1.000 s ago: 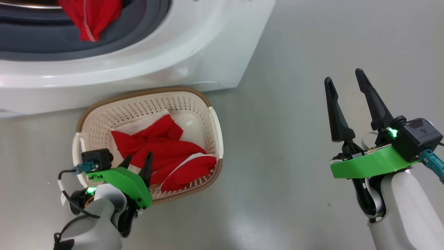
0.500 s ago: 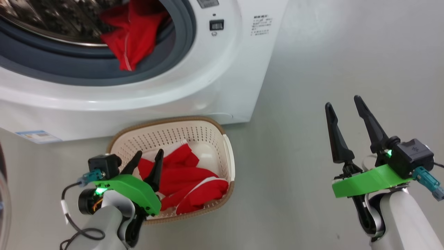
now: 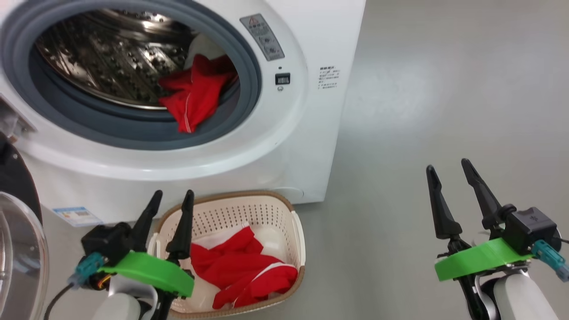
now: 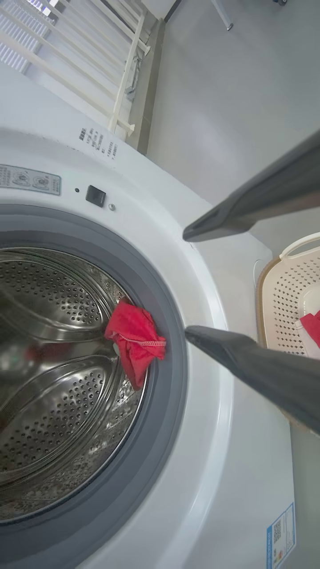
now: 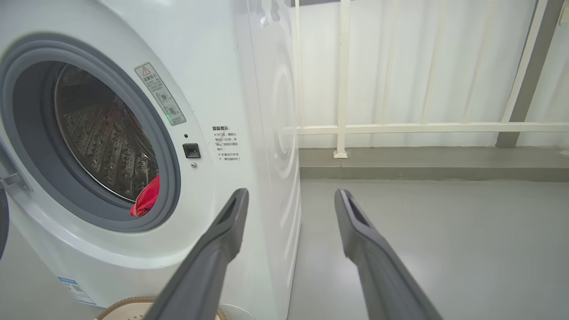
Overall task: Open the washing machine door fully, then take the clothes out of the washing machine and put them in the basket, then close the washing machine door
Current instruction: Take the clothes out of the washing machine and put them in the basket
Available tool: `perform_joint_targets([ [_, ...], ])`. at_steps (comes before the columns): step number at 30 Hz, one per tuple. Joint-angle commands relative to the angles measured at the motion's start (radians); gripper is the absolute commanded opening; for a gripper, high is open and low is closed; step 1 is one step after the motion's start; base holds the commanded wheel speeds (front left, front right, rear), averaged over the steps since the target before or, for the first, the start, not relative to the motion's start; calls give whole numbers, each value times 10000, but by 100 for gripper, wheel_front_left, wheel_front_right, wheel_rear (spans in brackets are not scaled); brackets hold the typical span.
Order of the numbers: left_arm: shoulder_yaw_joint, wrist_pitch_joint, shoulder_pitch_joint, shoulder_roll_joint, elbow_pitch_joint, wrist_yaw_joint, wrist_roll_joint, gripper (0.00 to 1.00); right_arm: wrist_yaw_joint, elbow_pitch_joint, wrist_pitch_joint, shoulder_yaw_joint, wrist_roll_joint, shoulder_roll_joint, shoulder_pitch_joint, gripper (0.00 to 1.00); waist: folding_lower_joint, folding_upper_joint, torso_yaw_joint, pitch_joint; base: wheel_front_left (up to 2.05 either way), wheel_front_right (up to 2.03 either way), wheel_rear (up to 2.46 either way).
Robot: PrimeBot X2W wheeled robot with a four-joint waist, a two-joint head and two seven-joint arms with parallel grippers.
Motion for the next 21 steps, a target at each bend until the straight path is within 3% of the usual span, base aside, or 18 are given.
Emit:
perform_joint_targets([
  [1, 593, -121, 245, 258, -702, 23, 387, 100, 65, -217, -65, 134, 12, -14, 131, 100, 0, 0, -116, -547, 0, 0, 0],
  [9, 1346, -122, 1616, 172, -2067, 179, 1412, 100, 65, -221, -65, -193, -243, -14, 839, 100, 0, 0, -293, -1443, 0, 0, 0],
  [21, 2235, -122, 3174, -148, -3420, 156, 1943, 100, 65, -606, -65, -580, -421, -14, 1561, 100, 0, 0, -326, -2074, 0, 0, 0],
])
